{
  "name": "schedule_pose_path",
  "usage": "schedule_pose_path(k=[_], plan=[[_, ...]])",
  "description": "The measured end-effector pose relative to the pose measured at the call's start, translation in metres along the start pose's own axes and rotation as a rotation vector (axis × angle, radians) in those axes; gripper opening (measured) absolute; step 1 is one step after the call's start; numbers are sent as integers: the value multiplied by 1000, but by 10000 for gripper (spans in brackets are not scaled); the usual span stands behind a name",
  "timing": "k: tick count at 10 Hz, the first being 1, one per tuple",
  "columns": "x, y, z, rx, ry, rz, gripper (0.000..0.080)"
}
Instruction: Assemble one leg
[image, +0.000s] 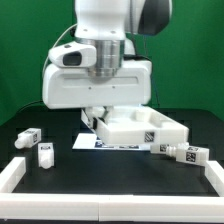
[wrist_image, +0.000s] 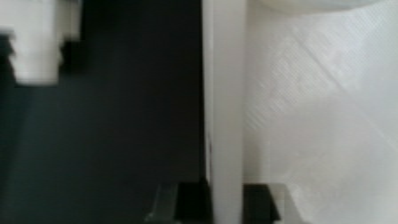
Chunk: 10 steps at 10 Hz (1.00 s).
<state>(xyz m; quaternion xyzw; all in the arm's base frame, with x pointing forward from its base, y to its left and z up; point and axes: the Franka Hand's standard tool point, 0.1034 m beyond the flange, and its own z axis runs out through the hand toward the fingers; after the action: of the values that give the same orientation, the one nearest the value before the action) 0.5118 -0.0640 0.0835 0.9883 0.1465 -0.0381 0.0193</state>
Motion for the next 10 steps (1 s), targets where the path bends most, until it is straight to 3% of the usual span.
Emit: schedule_pose_path(k=[1, 2, 7, 10], plan=[[27, -5, 6, -10, 12, 70, 54], [35, -2, 7, 1, 8, 37, 54], [34, -3, 10, 4, 3, 45, 54], [64, 12, 18, 34, 8, 228, 54]])
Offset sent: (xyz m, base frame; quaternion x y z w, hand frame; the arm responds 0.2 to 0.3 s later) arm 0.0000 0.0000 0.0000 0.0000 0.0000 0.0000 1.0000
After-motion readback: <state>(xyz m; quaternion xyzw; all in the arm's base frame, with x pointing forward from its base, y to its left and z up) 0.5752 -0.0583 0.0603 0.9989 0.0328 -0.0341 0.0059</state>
